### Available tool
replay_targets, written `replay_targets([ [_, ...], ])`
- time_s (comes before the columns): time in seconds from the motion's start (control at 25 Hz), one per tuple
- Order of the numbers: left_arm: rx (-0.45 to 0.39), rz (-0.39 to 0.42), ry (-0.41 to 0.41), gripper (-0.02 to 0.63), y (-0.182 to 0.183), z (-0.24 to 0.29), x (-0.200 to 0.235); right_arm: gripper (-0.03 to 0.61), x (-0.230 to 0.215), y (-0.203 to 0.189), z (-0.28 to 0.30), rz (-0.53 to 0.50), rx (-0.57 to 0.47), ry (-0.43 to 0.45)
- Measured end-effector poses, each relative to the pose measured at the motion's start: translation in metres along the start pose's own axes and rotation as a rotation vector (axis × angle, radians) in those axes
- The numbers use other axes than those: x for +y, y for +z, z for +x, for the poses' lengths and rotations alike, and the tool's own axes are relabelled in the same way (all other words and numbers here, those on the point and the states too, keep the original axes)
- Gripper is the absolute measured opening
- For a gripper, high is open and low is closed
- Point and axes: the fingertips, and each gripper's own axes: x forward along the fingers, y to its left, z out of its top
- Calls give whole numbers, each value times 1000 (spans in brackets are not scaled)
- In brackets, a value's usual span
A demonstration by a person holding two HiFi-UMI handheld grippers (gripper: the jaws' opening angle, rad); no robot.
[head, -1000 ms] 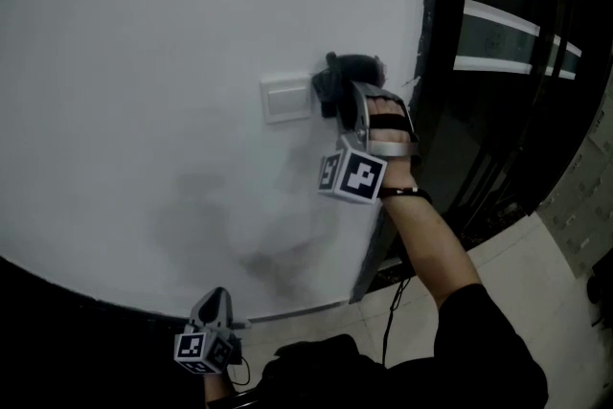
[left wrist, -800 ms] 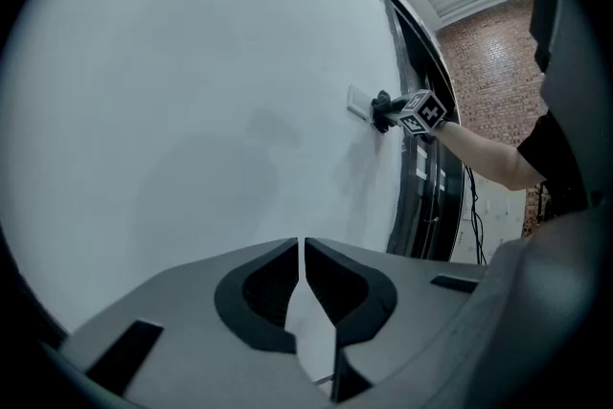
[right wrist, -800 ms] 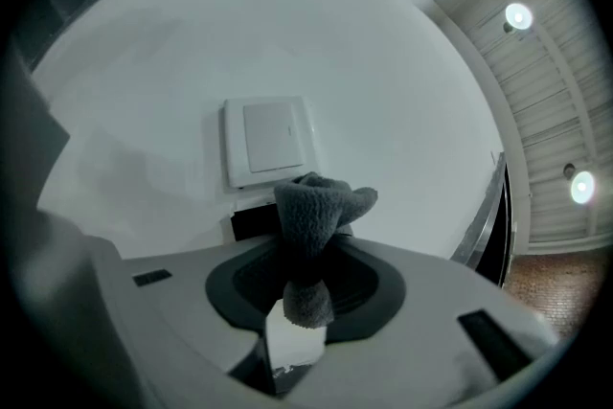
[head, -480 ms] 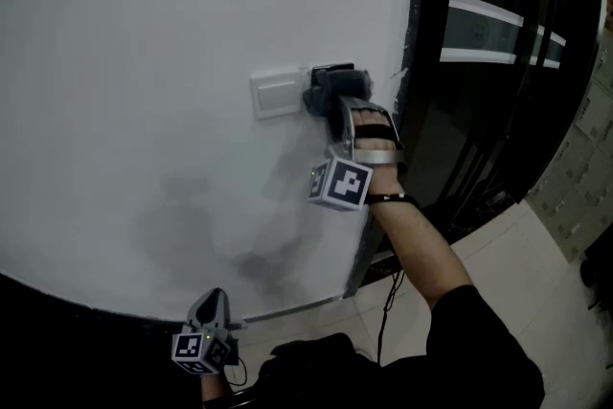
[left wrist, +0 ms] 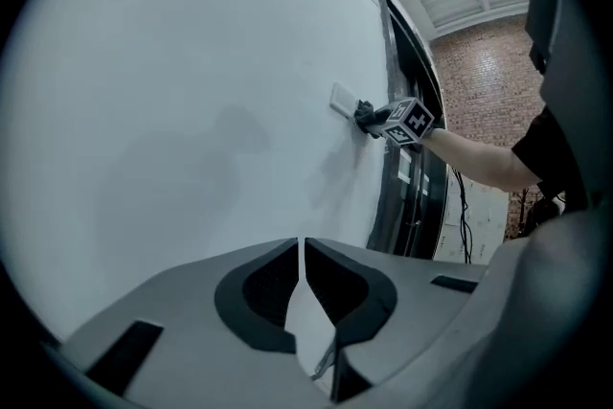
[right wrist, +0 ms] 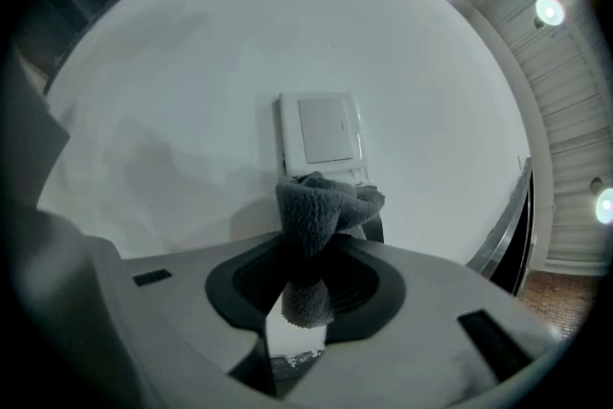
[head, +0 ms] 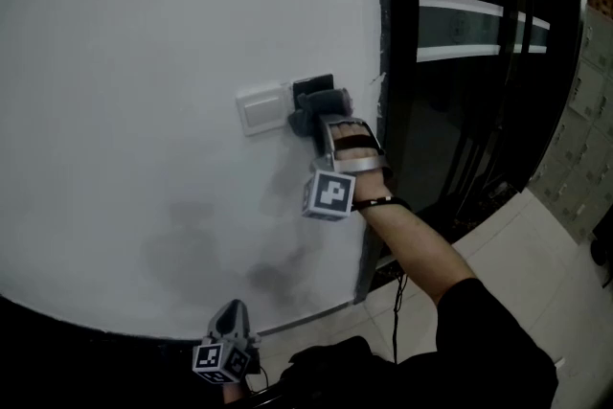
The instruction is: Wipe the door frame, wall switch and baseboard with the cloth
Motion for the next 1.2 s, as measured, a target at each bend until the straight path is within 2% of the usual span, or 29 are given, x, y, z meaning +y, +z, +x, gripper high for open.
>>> replay_targets([
  [0.2, -9, -1, 30, 5, 1, -10, 0, 94, 8, 11, -8, 43, -22, 97],
  [0.32, -39, -8, 44, 5, 3, -24, 1, 92, -9, 28, -20, 47, -90, 59],
  [0.44, -52, -10, 92, 5, 5, -33, 15, 92, -53, 55, -32, 84, -157, -29],
  [0.52, -41, -1, 118, 5, 10, -37, 22, 93, -76, 77, -33, 89, -175, -58],
  [0.64, -67, -5, 123, 5, 20, -49, 28, 94, -90, 105, -27, 75, -160, -53],
  [0.8, -114, -37, 97, 5, 19, -58, 30, 94, -71, 123, -11, 48, -107, -8],
  [1.04, -88, -50, 112, 5, 11, -67, 46, 94, -42, 118, -7, 44, -91, -14],
  [1.2, -91, -60, 67, 5, 11, -62, 45, 95, -37, 113, -9, 28, -75, -18],
])
